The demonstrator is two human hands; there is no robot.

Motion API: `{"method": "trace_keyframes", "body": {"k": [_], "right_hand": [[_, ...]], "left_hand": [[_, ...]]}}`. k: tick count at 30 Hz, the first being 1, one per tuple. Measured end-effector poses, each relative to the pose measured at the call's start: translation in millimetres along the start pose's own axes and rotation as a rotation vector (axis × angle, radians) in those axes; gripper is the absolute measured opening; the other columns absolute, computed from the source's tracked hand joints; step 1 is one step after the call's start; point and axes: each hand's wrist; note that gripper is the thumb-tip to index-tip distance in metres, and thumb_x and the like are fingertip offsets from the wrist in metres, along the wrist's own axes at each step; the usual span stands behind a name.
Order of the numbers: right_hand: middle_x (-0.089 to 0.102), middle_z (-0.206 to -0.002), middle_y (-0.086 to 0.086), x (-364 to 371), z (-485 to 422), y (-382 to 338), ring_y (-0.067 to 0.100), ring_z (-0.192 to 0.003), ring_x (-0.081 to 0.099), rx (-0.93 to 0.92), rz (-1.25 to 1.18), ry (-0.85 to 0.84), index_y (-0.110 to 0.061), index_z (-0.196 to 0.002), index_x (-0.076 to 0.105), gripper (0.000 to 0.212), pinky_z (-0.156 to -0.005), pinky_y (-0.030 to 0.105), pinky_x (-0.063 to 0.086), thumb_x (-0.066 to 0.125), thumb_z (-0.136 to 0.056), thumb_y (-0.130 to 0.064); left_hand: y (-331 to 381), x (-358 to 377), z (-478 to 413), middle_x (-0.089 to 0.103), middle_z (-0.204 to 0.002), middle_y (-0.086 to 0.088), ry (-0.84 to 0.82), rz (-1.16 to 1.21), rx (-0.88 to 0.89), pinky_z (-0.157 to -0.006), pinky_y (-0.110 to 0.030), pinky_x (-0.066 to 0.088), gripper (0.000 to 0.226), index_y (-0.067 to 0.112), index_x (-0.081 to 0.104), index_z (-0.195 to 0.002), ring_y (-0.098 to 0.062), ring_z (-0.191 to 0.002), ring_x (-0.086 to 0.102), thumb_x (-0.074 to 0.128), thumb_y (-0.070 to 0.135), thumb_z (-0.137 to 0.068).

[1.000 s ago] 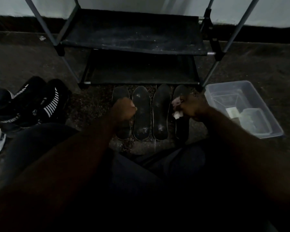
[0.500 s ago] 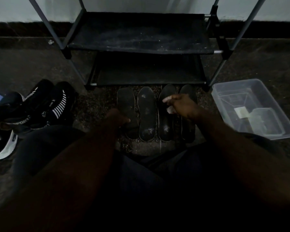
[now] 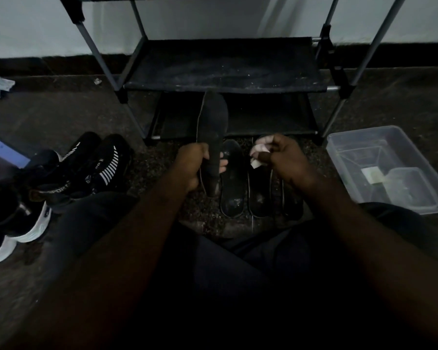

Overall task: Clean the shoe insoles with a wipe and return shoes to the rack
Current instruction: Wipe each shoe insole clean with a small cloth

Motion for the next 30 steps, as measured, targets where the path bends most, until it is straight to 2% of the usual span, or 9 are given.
{"method": "trace_keyframes", "body": {"k": [4,7,9,13,17,20,22,25,30], "right_hand": [[0.071,-0.082,0.001,22,26,-22,0.005,-0.072,0.066,-0.107,-0.100,-0.027,-0.008,-0.101,0.069,0.026,-0.072,0.022,0.056,0.070,-0.081,0.010],[0.072,-0.090,0.008,31,41,-35,0.012,-0.078,0.069,-0.165,-0.136,-0.091,-0.003,-0.106,0.069,0.023,-0.076,0.027,0.058,0.068,-0.085,0.007],[0.072,-0.097,0.016,35,48,-36,0.022,-0.084,0.071,-0.231,-0.095,-0.120,-0.004,-0.104,0.072,0.019,-0.082,0.036,0.058,0.069,-0.086,-0.002],[0.070,-0.105,0.009,41,50,-29,0.019,-0.102,0.068,-0.320,0.088,-0.092,-0.018,-0.103,0.071,0.023,-0.087,0.029,0.054,0.073,-0.084,-0.004],[0.071,-0.093,-0.003,42,51,-26,0.004,-0.093,0.066,-0.342,0.199,-0.025,-0.013,-0.094,0.071,0.008,-0.078,0.014,0.049,0.074,-0.086,-0.012],[0.071,-0.085,-0.008,47,56,-27,-0.003,-0.081,0.066,-0.367,0.287,-0.136,-0.011,-0.092,0.074,0.007,-0.074,0.010,0.049,0.072,-0.087,-0.007],[0.074,-0.084,-0.002,47,60,-34,0.001,-0.078,0.068,-0.294,0.166,-0.255,-0.010,-0.094,0.074,0.012,-0.070,0.015,0.052,0.070,-0.087,0.000],[0.074,-0.083,0.012,37,56,-44,0.015,-0.072,0.068,-0.228,-0.019,-0.187,-0.007,-0.091,0.073,0.010,-0.067,0.031,0.057,0.070,-0.086,0.002],[0.074,-0.079,0.006,32,53,-32,0.012,-0.071,0.068,-0.225,0.183,-0.037,-0.014,-0.083,0.075,0.004,-0.070,0.035,0.056,0.075,-0.084,-0.010]], "left_hand": [[5,4,23,0.066,-0.097,-0.011,-0.103,0.030,0.067,-0.068,-0.033,0.059,0.032,-0.003,0.055,-0.120,-0.021,-0.079,0.065,0.041,0.006,-0.092],[3,1,24,0.066,-0.117,-0.014,-0.213,0.058,0.092,-0.078,-0.038,0.059,0.053,0.006,0.044,-0.140,-0.023,-0.098,0.067,0.042,0.040,-0.100],[2,3,27,0.066,-0.116,-0.016,-0.326,0.120,0.091,-0.085,-0.038,0.057,0.069,0.001,0.050,-0.133,-0.025,-0.103,0.066,0.026,0.056,-0.099],[-1,11,23,0.061,-0.119,-0.018,-0.276,0.248,0.047,-0.085,-0.040,0.058,0.088,-0.002,0.056,-0.123,-0.028,-0.104,0.065,0.020,0.072,-0.092],[-3,16,20,0.057,-0.124,-0.021,-0.230,0.257,0.065,-0.090,-0.042,0.054,0.092,-0.007,0.047,-0.134,-0.032,-0.110,0.058,0.017,0.070,-0.093],[-5,21,22,0.064,-0.113,-0.017,-0.195,0.262,0.088,-0.081,-0.036,0.057,0.084,-0.003,0.059,-0.118,-0.027,-0.100,0.061,0.017,0.066,-0.095],[-4,20,21,0.066,-0.105,-0.015,-0.189,0.280,0.075,-0.077,-0.036,0.058,0.081,-0.001,0.062,-0.108,-0.025,-0.092,0.064,0.017,0.065,-0.096],[-3,16,20,0.057,-0.121,-0.020,-0.255,0.279,0.111,-0.097,-0.047,0.047,0.089,-0.004,0.051,-0.129,-0.033,-0.110,0.056,0.016,0.069,-0.094],[-2,16,19,0.065,-0.111,-0.013,-0.270,0.358,0.173,-0.095,-0.042,0.050,0.078,0.003,0.051,-0.133,-0.020,-0.088,0.065,0.019,0.064,-0.096]]}}
Point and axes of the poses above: each hand's wrist, its own z-axis away from the middle knuckle, its own x-axis out of the palm, y = z × x
